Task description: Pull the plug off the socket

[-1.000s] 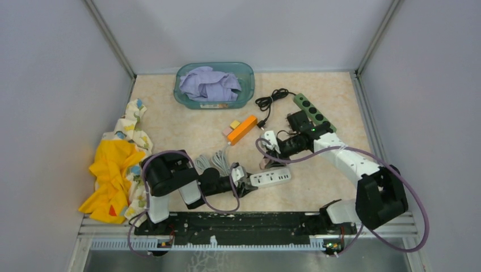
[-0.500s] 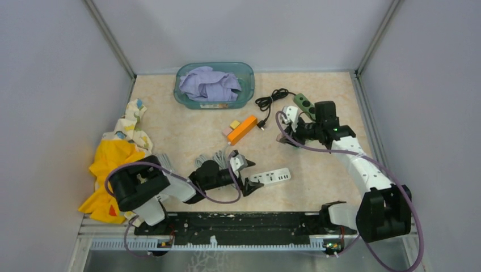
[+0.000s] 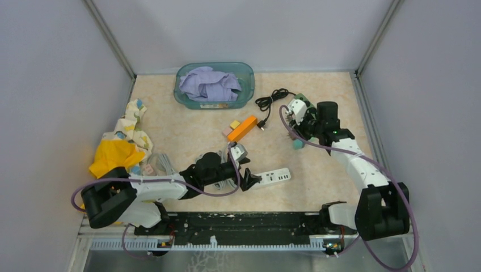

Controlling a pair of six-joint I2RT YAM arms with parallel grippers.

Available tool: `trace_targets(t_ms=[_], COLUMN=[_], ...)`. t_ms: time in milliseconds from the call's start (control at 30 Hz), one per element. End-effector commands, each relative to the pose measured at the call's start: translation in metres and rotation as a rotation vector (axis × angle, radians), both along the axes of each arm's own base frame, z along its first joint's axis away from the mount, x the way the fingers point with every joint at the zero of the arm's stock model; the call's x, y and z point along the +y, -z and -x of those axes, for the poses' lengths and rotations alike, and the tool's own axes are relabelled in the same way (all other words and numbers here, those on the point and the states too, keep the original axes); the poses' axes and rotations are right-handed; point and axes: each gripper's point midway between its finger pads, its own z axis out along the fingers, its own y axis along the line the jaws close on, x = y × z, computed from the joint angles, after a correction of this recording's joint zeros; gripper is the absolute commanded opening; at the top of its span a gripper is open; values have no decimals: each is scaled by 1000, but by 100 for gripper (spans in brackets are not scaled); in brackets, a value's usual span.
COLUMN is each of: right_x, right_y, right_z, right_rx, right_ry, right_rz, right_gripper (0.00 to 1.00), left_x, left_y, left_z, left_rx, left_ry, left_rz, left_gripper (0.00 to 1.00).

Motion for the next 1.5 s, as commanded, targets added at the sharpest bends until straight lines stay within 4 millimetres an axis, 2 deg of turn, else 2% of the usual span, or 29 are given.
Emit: trace_targets(t_ms=[0,300,500,667,800,1067,1467], right_x=[-27,-59,-70,-68,-64,-57,-47], right_y=[-11,2,12,18,21,26,21], right_z=[-32,-53,-64,-68,-69,-68,-64], right_rx=[-99,-174,-174,-160,-149,-119,-100], right_ry=[212,428,540,577,576,555,512], right_rz=[6,38,19,-29,-59,-86,-118], right_gripper=[1,9,12,16,24,35,37], left_x=[9,18,21,23,25,27,33], left_y=[-3,-6,-7,-5,-5,-7,-8], left_z=[-6,-11,-12,-13,-13,-12,-12], left_rx=[25,19,18,21,22,20,18], left_ry=[-54,-99,-108,-115,-120,-121,-131], left_rz=[-17,-22,-18,-20,-19,-12,-1], left_gripper=[100,100,100,100,100,100,100])
